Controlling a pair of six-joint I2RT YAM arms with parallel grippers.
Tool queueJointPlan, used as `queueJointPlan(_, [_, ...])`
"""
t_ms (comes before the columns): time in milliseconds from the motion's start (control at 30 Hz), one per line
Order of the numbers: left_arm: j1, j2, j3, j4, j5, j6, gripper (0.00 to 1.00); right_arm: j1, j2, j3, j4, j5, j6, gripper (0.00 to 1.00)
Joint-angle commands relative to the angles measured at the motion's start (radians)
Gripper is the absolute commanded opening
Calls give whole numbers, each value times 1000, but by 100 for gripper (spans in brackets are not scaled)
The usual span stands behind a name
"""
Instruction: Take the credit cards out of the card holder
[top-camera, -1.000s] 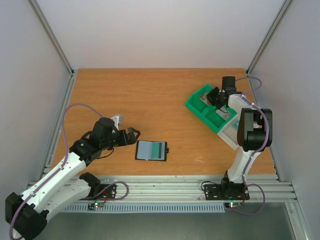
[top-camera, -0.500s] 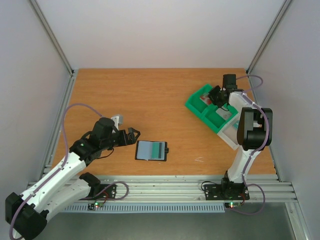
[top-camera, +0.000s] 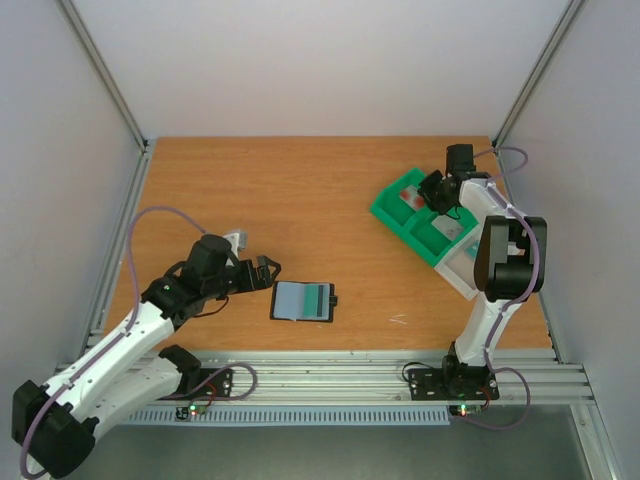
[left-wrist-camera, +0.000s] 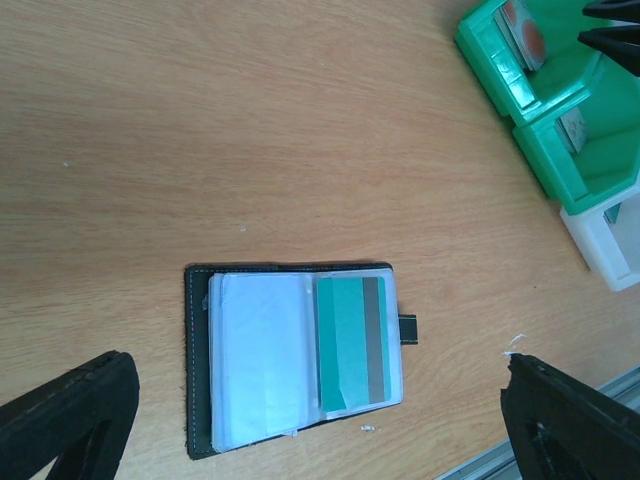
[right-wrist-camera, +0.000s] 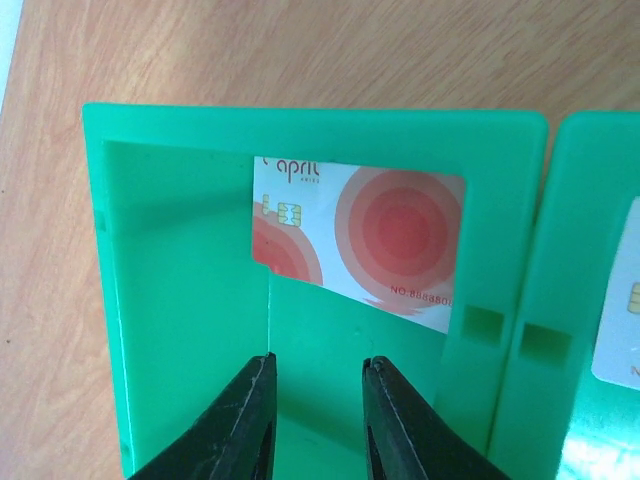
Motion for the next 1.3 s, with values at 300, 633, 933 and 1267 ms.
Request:
queueJointPlan(300, [-2,126,-5,63,110,-4,97,21,-187,-45,-127,-73,-113,28])
queueJointPlan(633, [-3,291,-60,255,331,-46,83,122,-398,-221,-169,-173,-183,28])
queueJointPlan(933, [-2,391,-149,461,398,-133,64,266,-537,-408,-143,-237,-163,28])
queueJointPlan(1267, [-2,453,-209,601,417,-178,54,512,-510,-525,-13,-246,-127,27])
